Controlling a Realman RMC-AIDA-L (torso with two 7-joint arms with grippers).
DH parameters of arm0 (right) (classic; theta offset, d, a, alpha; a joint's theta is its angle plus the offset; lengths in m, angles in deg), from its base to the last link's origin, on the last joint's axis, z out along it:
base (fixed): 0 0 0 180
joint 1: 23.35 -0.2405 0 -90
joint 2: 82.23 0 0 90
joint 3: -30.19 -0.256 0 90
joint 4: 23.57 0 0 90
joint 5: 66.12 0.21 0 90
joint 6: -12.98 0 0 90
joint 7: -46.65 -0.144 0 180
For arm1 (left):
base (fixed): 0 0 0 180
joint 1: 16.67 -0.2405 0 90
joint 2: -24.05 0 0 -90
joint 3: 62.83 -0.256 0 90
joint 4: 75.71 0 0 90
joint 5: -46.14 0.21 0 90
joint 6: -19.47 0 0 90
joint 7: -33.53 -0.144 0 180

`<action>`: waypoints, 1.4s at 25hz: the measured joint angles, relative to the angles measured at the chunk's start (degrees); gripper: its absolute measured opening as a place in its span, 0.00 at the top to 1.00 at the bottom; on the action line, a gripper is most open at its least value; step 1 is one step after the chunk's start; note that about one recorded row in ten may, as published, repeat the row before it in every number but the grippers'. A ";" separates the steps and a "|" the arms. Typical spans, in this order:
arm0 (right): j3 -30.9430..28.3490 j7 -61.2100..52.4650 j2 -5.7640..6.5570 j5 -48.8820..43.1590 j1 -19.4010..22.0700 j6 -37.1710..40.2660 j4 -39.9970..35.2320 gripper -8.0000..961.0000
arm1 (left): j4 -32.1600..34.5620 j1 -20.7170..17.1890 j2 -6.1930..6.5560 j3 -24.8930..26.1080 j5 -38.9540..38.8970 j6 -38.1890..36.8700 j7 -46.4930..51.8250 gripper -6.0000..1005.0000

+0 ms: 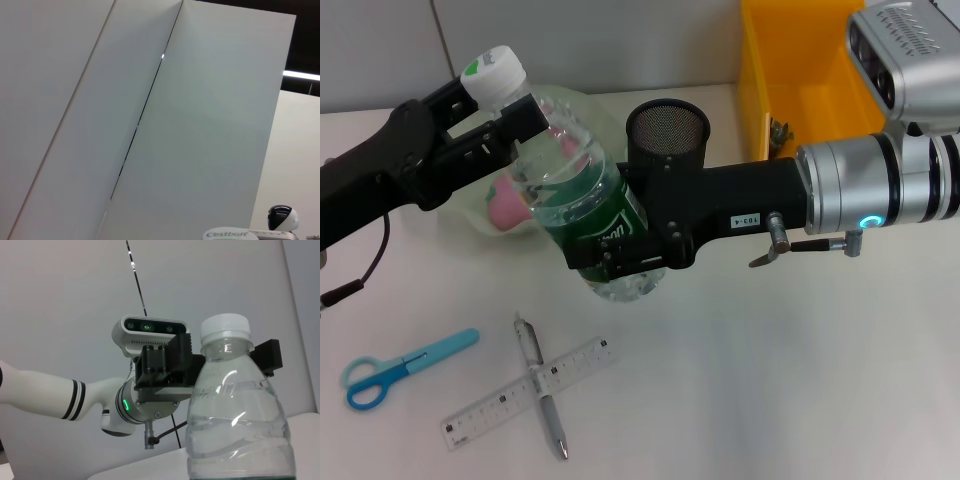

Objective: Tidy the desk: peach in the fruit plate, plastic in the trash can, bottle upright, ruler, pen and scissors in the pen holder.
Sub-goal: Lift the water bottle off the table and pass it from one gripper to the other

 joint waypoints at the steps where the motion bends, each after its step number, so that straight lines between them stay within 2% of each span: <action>1: 0.00 0.00 0.00 0.00 0.00 0.01 0.00 0.20 | 0.00 -0.01 0.00 0.00 -0.02 0.00 0.00 0.36; 12: 0.48 0.03 0.00 0.07 -0.01 0.22 -0.01 0.20 | 0.00 -0.01 -0.09 0.00 -0.09 -0.21 -0.03 0.36; 27: 0.53 0.17 0.00 0.54 0.03 0.21 0.00 0.20 | 0.01 0.21 -0.08 0.02 -0.26 -0.43 -0.05 0.44; 35: 0.55 0.11 0.01 0.67 0.00 0.42 0.00 0.20 | 0.00 0.12 -0.08 0.26 -0.24 -0.38 0.44 0.54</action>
